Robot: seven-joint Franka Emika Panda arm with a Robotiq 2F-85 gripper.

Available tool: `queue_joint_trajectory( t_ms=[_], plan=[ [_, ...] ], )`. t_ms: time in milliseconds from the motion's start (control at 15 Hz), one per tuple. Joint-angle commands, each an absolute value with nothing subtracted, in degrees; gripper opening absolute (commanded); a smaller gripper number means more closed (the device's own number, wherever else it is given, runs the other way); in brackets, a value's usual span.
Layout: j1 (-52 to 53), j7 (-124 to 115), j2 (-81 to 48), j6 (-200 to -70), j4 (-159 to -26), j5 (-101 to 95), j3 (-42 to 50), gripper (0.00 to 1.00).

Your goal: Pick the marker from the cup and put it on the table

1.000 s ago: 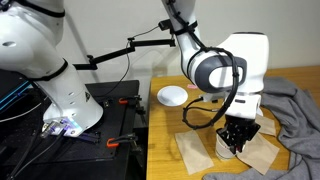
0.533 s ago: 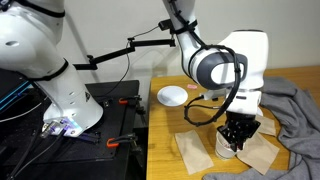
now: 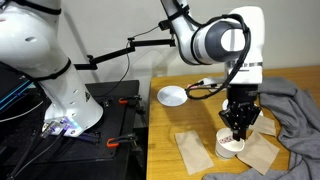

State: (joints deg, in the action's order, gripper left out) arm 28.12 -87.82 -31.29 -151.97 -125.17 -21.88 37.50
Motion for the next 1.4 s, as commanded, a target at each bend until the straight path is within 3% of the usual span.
queue_joint_trajectory(
  t_ms=[0,267,533,867,1333],
  plan=[
    [30.1,-91.3,-23.9,-145.3,-126.8,-31.0,38.4,0.05],
    [25.7,-91.3,-16.7,-143.7,-127.3,-41.8,33.6,0.05],
    [15.8,-85.2,-11.5,-147.6,-128.1,-47.5,22.2,0.05],
    [7.0,-67.9,-10.2,-151.5,-128.1,-40.5,10.2,0.05],
    [4.8,-35.7,-12.6,-149.9,-125.6,-20.2,1.8,0.05]
  ],
)
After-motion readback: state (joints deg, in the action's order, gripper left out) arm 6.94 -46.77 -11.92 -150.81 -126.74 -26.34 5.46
